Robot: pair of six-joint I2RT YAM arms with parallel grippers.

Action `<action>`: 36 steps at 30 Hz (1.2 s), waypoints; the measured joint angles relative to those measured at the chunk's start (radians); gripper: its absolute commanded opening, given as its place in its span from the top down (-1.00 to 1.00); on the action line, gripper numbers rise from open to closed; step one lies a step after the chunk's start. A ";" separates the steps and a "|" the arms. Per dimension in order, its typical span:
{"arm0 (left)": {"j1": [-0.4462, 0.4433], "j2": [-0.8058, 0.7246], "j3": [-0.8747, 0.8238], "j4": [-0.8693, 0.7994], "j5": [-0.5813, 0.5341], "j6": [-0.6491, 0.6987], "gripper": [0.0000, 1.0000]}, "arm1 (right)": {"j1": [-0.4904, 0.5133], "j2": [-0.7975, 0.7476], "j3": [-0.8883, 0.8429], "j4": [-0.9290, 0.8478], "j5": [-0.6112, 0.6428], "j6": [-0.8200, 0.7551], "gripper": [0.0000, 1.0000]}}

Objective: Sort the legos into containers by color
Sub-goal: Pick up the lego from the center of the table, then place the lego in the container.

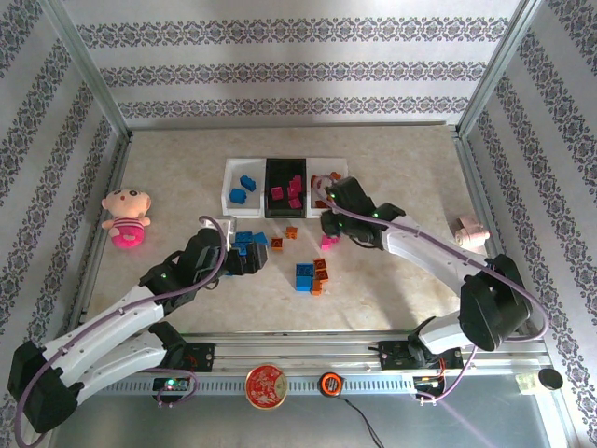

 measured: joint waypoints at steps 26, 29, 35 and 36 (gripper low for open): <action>0.172 0.085 -0.074 -0.067 0.057 -0.008 -0.76 | 0.026 0.610 0.625 0.065 -0.042 0.069 -0.24; 0.172 0.124 -0.090 -0.064 0.056 -0.008 -0.75 | 0.027 0.533 0.512 0.085 -0.044 0.077 -0.23; 0.172 0.237 -0.125 -0.004 0.062 0.000 -0.47 | 0.028 0.396 0.320 0.147 -0.050 0.100 -0.23; 0.172 0.257 -0.125 0.008 0.062 0.003 -0.39 | 0.031 0.383 0.303 0.155 -0.050 0.104 -0.22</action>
